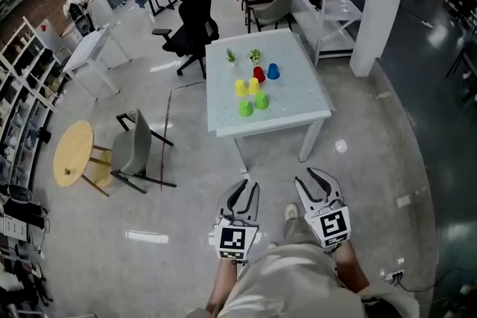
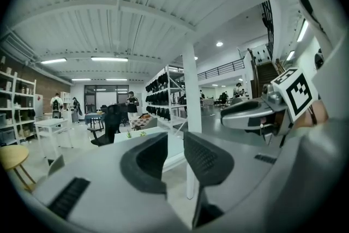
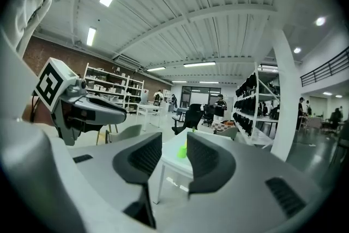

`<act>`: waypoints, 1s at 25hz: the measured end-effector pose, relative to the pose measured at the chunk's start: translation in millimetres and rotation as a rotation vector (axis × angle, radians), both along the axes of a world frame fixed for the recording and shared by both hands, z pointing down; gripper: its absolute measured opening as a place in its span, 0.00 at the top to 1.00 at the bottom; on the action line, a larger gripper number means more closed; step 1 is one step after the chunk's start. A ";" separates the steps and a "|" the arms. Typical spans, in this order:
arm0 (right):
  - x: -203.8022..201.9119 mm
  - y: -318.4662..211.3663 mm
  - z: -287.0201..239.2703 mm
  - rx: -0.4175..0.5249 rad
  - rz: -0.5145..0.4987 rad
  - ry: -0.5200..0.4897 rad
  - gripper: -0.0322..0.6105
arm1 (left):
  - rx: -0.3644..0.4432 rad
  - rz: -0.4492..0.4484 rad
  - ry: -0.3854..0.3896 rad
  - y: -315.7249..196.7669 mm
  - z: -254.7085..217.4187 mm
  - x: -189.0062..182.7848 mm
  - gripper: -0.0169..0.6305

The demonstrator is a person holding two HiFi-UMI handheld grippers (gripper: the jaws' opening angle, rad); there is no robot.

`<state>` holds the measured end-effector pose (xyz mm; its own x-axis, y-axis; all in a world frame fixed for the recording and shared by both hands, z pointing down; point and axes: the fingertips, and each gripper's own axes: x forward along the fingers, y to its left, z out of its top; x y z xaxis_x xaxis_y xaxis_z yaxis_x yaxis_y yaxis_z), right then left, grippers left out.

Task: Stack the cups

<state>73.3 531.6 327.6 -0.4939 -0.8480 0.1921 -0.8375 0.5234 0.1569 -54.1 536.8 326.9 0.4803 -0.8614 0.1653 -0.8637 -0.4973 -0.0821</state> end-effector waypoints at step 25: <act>74.8 -179.4 -0.3 -0.019 -0.043 -0.018 0.74 | 0.005 -0.051 -0.033 -176.0 -6.6 69.6 0.84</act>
